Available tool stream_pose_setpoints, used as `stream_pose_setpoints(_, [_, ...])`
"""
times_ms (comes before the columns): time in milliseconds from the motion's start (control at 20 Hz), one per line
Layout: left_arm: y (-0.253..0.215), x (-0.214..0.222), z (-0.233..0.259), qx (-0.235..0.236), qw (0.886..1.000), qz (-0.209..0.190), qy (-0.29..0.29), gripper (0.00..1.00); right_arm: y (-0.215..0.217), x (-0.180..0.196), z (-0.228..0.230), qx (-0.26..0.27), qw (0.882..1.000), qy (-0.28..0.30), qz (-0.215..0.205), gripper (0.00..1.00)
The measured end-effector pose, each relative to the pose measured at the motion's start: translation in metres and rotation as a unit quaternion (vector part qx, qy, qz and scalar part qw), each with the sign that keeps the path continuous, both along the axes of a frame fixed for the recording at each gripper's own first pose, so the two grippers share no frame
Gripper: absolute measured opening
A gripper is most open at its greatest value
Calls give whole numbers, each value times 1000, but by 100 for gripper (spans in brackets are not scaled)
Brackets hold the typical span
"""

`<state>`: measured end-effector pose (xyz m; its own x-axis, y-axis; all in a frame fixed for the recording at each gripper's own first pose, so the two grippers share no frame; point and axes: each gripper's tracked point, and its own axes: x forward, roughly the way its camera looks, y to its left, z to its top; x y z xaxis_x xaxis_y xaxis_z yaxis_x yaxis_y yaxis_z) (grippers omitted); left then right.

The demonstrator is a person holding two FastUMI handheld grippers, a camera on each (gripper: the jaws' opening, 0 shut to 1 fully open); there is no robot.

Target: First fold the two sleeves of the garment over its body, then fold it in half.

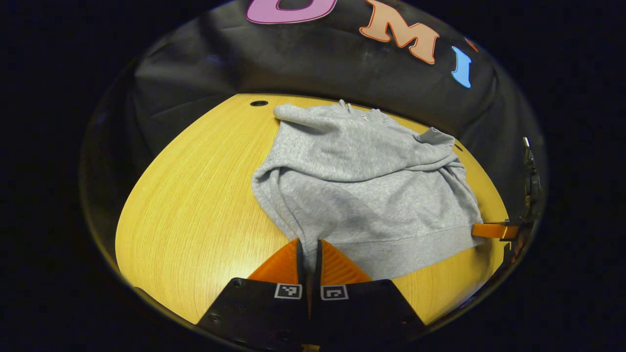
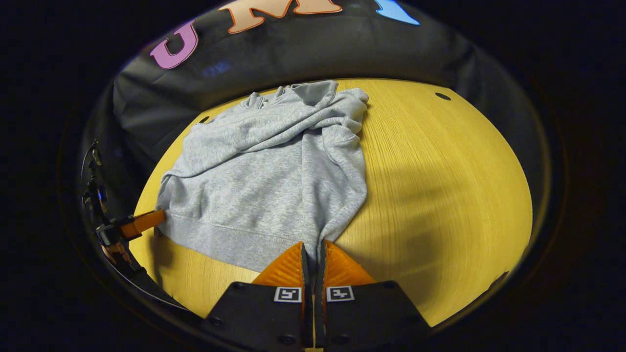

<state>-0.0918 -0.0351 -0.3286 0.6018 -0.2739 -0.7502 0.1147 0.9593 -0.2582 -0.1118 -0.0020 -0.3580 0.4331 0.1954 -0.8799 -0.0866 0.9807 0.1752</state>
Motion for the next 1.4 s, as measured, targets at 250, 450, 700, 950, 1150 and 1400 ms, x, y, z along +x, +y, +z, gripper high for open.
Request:
stream_pose_setpoints(250, [-4, -3, 1, -10, 1000, -7, 14, 0, -2, 5, 5, 11, 1000, 14, -11, 4])
stream_pose_setpoints(450, [-1, 2, 2, -14, 1000, -4, 24, 0, 3, 8, 13, 26, 999, 24, -11, 5])
stream_pose_setpoints(700, [-2, 14, 33, -41, 999, 5, -1, 0, 10, 23, 49, 63, 998, -3, -22, 4])
stream_pose_setpoints(950, [-8, 48, 79, -66, 997, 5, -41, 0, 20, 56, 92, 113, 992, -42, -48, 4])
stream_pose_setpoints(1150, [-9, 72, 100, -76, 995, 9, -61, 0, 21, 83, 114, 148, 985, -53, -71, 4])
stream_pose_setpoints(1400, [-9, 103, 110, -94, 994, 24, -59, 0, 22, 118, 125, 201, 972, -44, -113, 4])
